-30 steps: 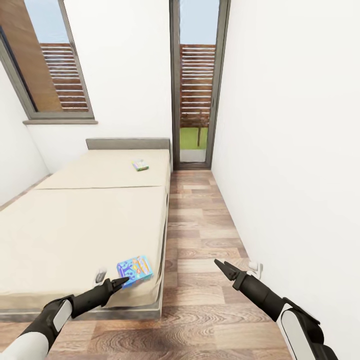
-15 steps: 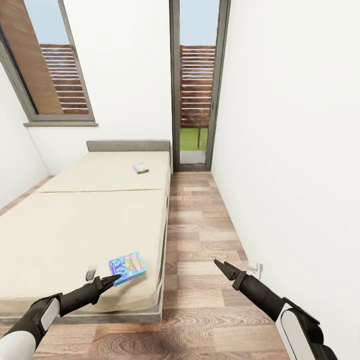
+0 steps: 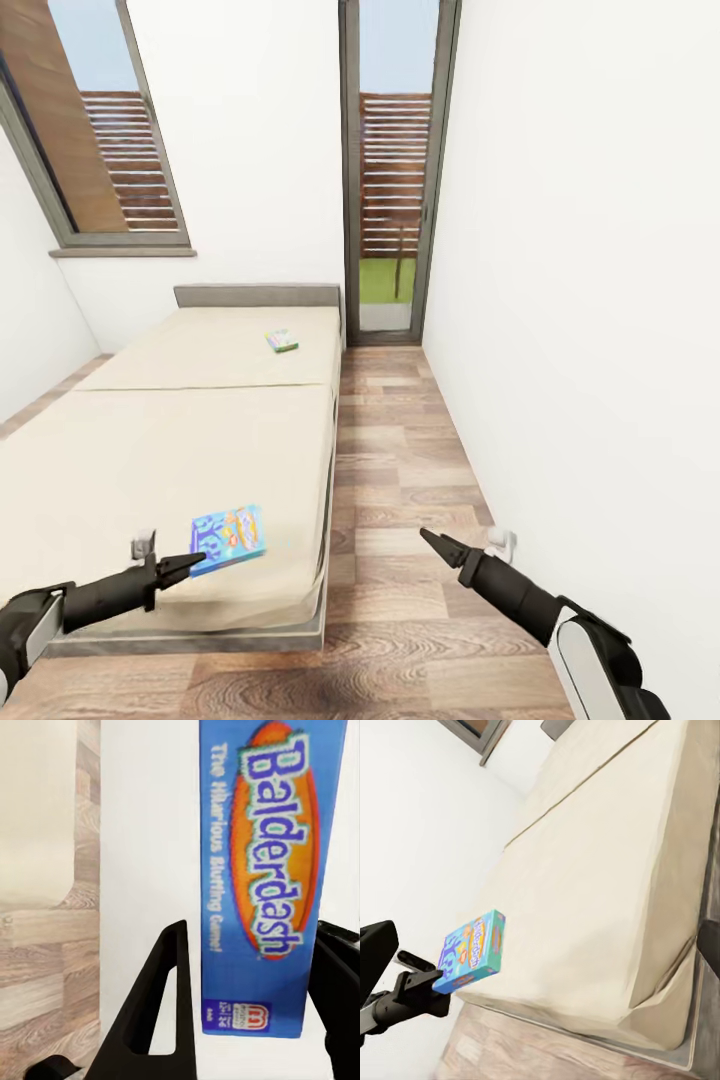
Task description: Put all the toys in the child's room - the three board games (two on the bed and one on the table), the two jigsaw puzzles on the table, and the tennis ball on the table - inside the toy box on the table in the child's room.
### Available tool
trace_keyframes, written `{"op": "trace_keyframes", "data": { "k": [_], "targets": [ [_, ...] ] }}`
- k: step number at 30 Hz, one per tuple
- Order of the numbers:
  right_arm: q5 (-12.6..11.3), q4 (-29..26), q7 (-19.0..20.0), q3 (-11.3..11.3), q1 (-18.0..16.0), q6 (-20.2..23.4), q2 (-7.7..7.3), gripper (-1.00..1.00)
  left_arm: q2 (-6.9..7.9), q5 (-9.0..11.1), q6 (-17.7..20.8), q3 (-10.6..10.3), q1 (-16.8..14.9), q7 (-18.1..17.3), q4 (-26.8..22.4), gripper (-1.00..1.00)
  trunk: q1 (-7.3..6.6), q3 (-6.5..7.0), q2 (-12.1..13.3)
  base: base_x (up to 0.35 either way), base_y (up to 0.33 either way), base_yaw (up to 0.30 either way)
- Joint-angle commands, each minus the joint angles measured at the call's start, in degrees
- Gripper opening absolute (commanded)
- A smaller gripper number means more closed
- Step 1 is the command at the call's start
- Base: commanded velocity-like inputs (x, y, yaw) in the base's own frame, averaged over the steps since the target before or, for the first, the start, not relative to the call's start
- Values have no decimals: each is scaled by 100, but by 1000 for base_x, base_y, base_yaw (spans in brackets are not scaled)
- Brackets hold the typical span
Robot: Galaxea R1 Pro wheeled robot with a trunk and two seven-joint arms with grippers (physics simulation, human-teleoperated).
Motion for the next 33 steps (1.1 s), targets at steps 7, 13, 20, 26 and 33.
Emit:
{"op": "trace_keyframes", "data": {
  "k": [7,13,20,26,33],
  "targets": [
    [-7,-8,-375,41,-3,119,-12,100,643,-135,71,-468,-2,-456,16,-100,-155,121,280,0,0,0],
    [11,-11,-455,46,-3,108,-4,100,924,-170,81,-526,-2,-501,16,-100,-287,229,521,-39,0,0],
    [15,-14,-482,50,-3,106,5,100,1102,-172,88,-528,-2,-507,16,-100,-440,363,801,-134,0,145],
    [19,-19,-489,51,-3,106,2,100,1124,-172,99,-528,-2,-492,17,-100,-572,480,1042,-151,0,266],
    [21,-18,-493,54,-3,106,10,100,1138,-177,108,-528,-2,-491,16,-100,-726,607,1323,-130,0,285]
  ]
}}
